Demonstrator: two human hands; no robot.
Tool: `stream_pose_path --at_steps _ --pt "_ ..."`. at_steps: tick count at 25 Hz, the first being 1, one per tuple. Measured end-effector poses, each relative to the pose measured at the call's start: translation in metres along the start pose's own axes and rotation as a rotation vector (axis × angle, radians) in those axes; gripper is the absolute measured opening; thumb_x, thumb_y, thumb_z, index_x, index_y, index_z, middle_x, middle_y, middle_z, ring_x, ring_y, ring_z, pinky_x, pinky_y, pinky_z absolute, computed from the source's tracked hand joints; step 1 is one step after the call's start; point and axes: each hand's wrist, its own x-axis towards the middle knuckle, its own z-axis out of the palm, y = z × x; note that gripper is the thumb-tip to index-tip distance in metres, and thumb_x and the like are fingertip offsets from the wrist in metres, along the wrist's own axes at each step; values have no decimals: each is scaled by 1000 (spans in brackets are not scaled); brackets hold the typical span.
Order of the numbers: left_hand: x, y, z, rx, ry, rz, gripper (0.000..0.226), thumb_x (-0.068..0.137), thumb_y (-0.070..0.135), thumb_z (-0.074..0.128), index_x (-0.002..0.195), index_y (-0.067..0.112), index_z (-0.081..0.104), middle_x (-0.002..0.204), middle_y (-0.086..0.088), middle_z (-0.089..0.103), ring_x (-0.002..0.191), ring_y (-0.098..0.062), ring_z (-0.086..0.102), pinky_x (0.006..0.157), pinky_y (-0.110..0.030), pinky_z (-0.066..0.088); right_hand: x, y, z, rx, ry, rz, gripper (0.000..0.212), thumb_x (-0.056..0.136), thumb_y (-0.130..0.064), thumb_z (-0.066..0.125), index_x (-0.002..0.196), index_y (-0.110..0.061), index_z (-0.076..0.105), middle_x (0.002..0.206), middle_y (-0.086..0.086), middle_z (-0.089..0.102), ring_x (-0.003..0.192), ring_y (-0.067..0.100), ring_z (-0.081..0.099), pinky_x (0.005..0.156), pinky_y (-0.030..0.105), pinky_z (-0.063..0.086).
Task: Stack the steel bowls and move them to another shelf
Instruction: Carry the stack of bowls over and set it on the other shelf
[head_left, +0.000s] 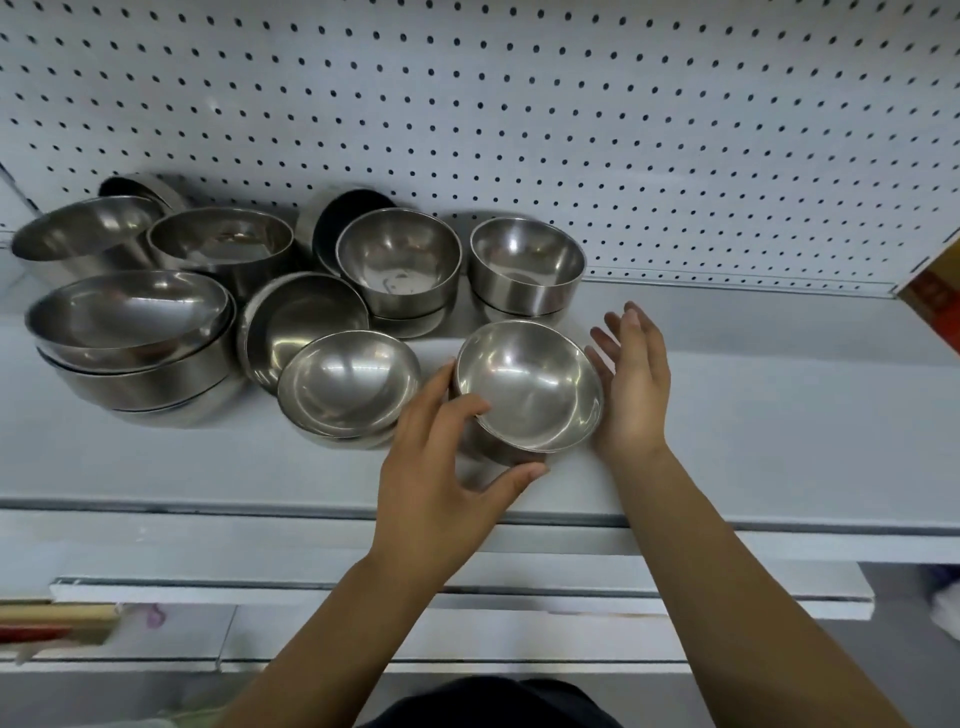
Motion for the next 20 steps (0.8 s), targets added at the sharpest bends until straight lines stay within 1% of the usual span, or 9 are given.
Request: stream_pose_path --at_steps 5,7,9,11,13,14,17,18,20 --pt "6 3 11 -2 2 -93 69 70 62 82 125 37 48 152 13 47 137 -2 46 101 -17 46 22 -9 -3 -175 -115 10 42 101 -42 64 140 -29 55 138 -3 62 123 12 64 110 40 51" --pt "9 4 14 16 3 -128 71 69 62 81 126 40 46 150 19 47 129 1 50 98 -24 52 41 -20 0 -283 -195 -55 46 97 -46 68 140 -31 57 142 -8 59 125 6 61 106 31 51" --pt "8 6 15 52 5 -169 76 68 65 80 130 43 41 147 30 43 124 6 52 91 -31 58 56 -29 7 -400 -300 -112 43 93 -49 72 132 -33 63 137 -17 61 126 2 57 102 23 48" --pt "8 8 15 82 8 -198 84 66 69 78 135 45 37 140 46 37 121 18 48 88 -32 60 68 -29 12 -547 -410 -186 41 86 -55 77 122 -36 68 139 -18 59 132 -2 51 110 26 43" --pt "8 10 16 109 9 -222 88 65 74 77 138 47 35 134 52 36 118 24 45 86 -33 60 77 -26 17 -672 -499 -239 44 79 -57 82 116 -38 69 145 -13 56 137 1 48 114 28 40" --pt "8 10 16 125 9 -232 89 65 76 76 139 47 34 132 51 38 118 24 45 86 -33 60 80 -24 19 -695 -522 -257 44 77 -56 85 113 -36 69 140 -12 60 134 2 51 110 25 41" --pt "7 11 16 162 13 -242 92 64 79 72 141 45 34 129 43 45 116 23 47 87 -33 60 86 -18 20 -659 -515 -282 40 72 -50 90 99 -29 69 112 -13 71 107 -6 61 83 4 40" --pt "6 11 16 160 14 -247 93 64 80 72 141 44 34 128 39 48 116 19 50 86 -34 60 87 -17 20 -640 -516 -286 39 72 -49 90 96 -28 69 105 -14 71 101 -9 61 79 2 39" --pt "5 11 17 144 28 -263 97 64 82 72 143 43 32 129 32 52 119 8 55 84 -38 61 85 -17 17 -576 -534 -289 34 72 -45 91 90 -29 67 99 -18 71 97 -12 61 80 3 40"
